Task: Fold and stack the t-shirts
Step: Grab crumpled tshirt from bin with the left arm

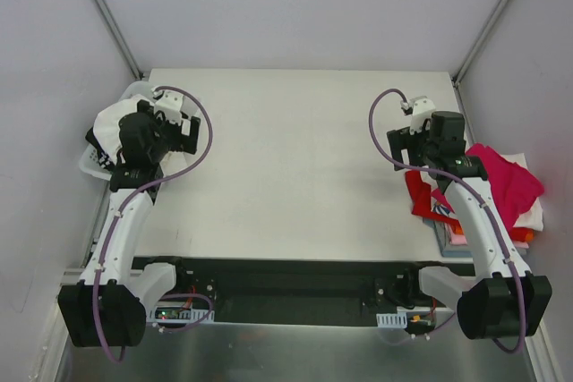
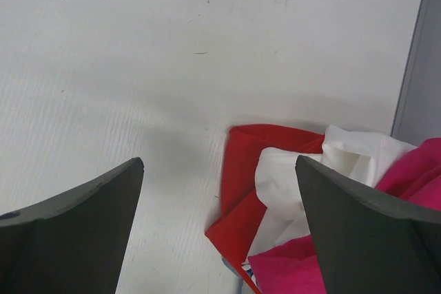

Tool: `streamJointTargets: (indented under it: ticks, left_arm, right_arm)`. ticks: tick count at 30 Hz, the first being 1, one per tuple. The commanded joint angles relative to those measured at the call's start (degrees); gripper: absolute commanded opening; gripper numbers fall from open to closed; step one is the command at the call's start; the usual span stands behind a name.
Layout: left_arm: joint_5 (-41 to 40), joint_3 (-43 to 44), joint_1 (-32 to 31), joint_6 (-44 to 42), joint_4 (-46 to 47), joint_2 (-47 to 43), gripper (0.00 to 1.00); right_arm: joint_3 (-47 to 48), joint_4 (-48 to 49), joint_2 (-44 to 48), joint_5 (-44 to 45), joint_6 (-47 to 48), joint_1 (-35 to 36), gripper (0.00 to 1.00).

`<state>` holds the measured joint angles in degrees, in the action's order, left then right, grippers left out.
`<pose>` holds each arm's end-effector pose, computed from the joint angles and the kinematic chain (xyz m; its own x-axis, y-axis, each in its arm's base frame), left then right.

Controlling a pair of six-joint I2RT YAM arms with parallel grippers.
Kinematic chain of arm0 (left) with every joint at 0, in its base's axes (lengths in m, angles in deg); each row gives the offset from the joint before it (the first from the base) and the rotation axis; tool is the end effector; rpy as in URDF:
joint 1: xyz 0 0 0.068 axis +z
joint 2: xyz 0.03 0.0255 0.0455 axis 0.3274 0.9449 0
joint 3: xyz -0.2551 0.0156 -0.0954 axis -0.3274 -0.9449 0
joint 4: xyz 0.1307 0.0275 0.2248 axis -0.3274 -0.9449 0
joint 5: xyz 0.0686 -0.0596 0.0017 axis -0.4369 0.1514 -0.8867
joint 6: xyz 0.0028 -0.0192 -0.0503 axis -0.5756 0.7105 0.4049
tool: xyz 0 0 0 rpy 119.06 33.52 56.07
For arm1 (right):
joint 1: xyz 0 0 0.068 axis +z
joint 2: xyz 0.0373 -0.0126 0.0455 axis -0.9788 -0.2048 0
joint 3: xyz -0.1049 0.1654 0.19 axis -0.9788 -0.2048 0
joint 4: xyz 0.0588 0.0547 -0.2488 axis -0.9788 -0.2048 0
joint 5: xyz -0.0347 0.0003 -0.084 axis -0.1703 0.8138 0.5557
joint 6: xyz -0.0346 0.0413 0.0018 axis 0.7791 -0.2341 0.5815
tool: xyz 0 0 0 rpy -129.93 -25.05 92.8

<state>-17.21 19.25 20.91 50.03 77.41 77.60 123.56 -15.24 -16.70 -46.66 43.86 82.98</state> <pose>0.2332 0.0001 0.3379 -0.0917 0.2828 -0.9548 0.2048 0.9437 0.2598 0.2409 0.0209 0.3224 -0.3961 -0.5671 -0.7222 -0.3658 0.8189 -0.4424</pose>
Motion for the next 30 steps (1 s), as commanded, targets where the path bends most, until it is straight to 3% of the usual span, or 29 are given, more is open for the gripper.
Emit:
streamJointTargets:
  ticks: [1, 3, 14, 15, 18, 22, 26, 30]
  left_arm:
    - [1.5, 1.1, -0.3, -0.1, 1.7, 0.4, 0.99]
    - [1.9, 1.2, -0.4, -1.1, 1.7, 0.8, 0.99]
    - [-16.4, 13.6, -0.4, -14.9, -3.9, 8.5, 0.99]
    - [-21.0, 14.6, -0.4, -15.8, -4.7, 9.4, 0.92]
    - [-24.8, 17.3, -0.4, -16.1, -6.8, 10.8, 0.90]
    - [-25.8, 15.2, -0.4, -18.6, -7.0, 9.9, 0.91]
    - [-30.1, 12.9, -0.4, -23.2, -7.0, 13.2, 0.82]
    - [-30.2, 7.4, -0.4, -25.1, -7.0, 11.6, 0.81]
  right_arm:
    - [-0.1, 1.3, 0.6, -2.2, -0.1, -0.2, 0.96]
    - [0.0, 1.1, 0.5, -2.7, -0.3, -0.3, 0.97]
    - [1.1, -0.5, -0.1, -5.2, -0.6, -0.2, 0.97]
    - [1.1, -0.6, -0.2, -5.1, -0.5, -0.1, 0.96]
    - [1.4, -1.1, -0.7, -5.2, -0.4, -0.1, 0.97]
    - [1.9, -1.8, -1.4, -5.6, -0.7, 0.2, 0.97]
    - [2.2, -2.2, -1.8, -6.1, -0.7, 0.6, 0.97]
    - [2.6, -2.9, -2.7, -6.0, -0.3, 0.8, 0.96]
